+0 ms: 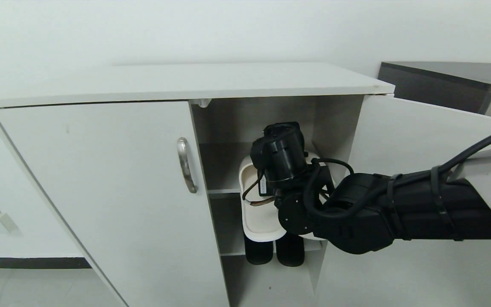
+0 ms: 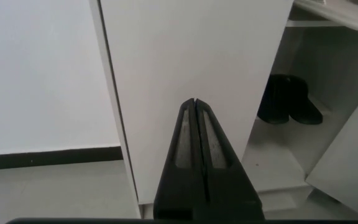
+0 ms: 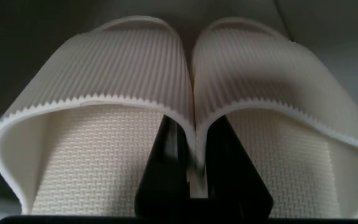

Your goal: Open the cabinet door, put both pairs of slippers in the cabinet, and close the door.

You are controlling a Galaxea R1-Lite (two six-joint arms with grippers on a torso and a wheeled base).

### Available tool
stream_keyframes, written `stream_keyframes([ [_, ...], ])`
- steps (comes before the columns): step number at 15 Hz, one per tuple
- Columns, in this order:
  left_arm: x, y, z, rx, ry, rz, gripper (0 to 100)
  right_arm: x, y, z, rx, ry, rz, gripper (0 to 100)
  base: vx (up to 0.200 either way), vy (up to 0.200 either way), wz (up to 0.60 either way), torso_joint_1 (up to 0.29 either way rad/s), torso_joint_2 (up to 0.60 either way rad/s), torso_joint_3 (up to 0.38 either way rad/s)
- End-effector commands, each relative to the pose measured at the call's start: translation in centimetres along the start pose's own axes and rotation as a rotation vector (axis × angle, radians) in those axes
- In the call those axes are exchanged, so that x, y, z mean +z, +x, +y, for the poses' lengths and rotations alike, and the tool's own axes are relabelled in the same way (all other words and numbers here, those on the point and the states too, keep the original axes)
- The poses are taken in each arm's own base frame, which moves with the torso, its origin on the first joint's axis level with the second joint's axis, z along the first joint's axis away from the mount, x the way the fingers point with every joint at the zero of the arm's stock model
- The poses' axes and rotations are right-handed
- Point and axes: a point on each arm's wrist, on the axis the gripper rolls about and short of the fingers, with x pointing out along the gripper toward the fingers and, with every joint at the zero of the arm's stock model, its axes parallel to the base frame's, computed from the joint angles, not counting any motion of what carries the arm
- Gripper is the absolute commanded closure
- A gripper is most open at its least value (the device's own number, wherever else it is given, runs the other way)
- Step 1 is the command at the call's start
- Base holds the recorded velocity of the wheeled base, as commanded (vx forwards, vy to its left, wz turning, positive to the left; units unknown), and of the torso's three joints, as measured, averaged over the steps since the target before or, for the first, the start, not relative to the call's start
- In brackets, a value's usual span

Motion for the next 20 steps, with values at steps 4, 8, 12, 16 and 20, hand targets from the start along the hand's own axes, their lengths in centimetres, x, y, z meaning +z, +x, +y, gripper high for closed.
stream_keyframes([
  [4,0.0,0.0,0.0,0.002,-0.001,0.0,100,-0.5,1.0,0.3,-0.01,-0.009,0.006,100,0.05,0.0,0.0,0.003,0.0,-0.001],
  [8,0.0,0.0,0.0,-0.001,-0.001,0.0,100,0.1,3.2,0.6,-0.019,-0.001,-0.013,100,0.0,0.0,0.0,0.0,0.0,0.0],
  [12,0.0,0.0,0.0,0.002,-0.001,0.0,100,1.4,5.3,0.6,-0.024,0.007,-0.048,100,0.0,0.0,0.0,0.0,0.0,0.0],
  [16,0.0,0.0,0.0,0.002,-0.001,0.0,100,2.4,7.0,0.3,-0.044,0.019,-0.052,100,0.0,0.0,0.0,0.0,0.0,0.0],
  [20,0.0,0.0,0.0,0.002,-0.002,0.0,100,2.5,7.3,0.3,-0.008,0.02,-0.043,100,0.0,0.0,0.0,0.0,0.0,0.0],
])
